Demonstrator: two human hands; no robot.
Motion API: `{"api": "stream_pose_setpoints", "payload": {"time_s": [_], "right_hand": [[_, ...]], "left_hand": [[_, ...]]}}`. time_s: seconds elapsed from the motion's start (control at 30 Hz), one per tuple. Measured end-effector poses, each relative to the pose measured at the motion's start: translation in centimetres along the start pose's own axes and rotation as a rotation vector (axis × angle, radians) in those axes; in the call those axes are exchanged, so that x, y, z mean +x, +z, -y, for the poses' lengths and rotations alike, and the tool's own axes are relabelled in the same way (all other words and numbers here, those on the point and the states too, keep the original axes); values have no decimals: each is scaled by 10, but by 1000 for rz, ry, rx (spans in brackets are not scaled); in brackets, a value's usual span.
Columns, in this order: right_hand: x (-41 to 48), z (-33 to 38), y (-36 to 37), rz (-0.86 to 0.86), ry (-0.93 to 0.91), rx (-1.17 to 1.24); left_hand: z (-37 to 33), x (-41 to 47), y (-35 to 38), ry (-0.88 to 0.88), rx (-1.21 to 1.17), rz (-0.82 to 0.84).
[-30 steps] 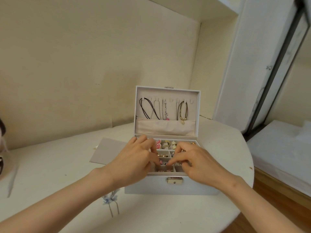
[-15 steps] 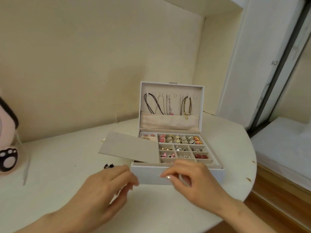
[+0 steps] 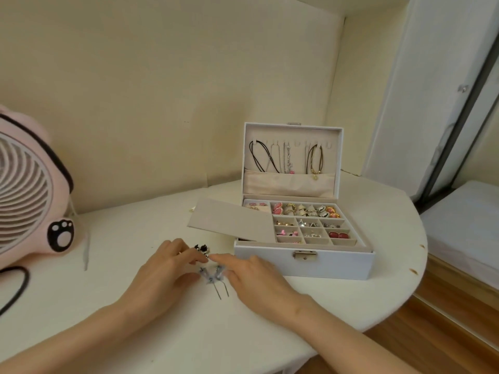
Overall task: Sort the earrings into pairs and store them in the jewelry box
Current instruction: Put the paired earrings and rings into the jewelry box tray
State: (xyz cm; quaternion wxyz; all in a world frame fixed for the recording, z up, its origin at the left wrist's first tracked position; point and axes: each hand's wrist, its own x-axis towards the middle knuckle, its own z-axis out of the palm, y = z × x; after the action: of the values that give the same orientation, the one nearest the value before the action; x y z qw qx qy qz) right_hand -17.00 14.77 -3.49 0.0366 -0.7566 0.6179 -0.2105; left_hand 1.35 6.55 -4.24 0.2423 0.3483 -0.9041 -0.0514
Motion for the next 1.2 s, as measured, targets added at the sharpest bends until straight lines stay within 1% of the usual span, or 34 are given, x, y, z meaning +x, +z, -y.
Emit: {"api": "stream_pose_setpoints", "payload": {"time_s": [0.07, 0.13, 0.23, 0.33, 0.4, 0.53, 0.6, 0.67, 0.8, 0.9, 1.2], "right_hand": [[7, 3, -1, 63, 33, -87], [11, 2, -2, 89, 47, -90], [7, 3, -2, 52, 68, 30], [-5, 0, -9, 9, 73, 54], [-14, -4, -18, -50, 93, 103], [-29, -18, -49, -227, 168, 319], [-32, -28, -68, -314, 208, 417], [-35, -41, -86, -397, 242, 449], [-41, -64, -108, -481, 309, 497], [-47, -79, -117, -508, 354, 502], [-60, -106, -122, -552, 428, 510]], "left_hand": [[-4, 1, 2, 23, 25, 3], [-6, 2, 3, 17, 38, 9], [-6, -2, 2, 23, 46, 11], [-8, -7, 0, 85, 64, -27], [-17, -7, -5, 120, 52, -93], [-46, 6, -12, 195, -24, -210], [-62, 21, -13, 215, -80, -254], [-77, 39, -11, 218, -148, -272], [-106, 72, -5, 165, -327, -228], [-123, 91, 3, 128, -405, -199], [-142, 121, 29, 58, -392, -151]]}}
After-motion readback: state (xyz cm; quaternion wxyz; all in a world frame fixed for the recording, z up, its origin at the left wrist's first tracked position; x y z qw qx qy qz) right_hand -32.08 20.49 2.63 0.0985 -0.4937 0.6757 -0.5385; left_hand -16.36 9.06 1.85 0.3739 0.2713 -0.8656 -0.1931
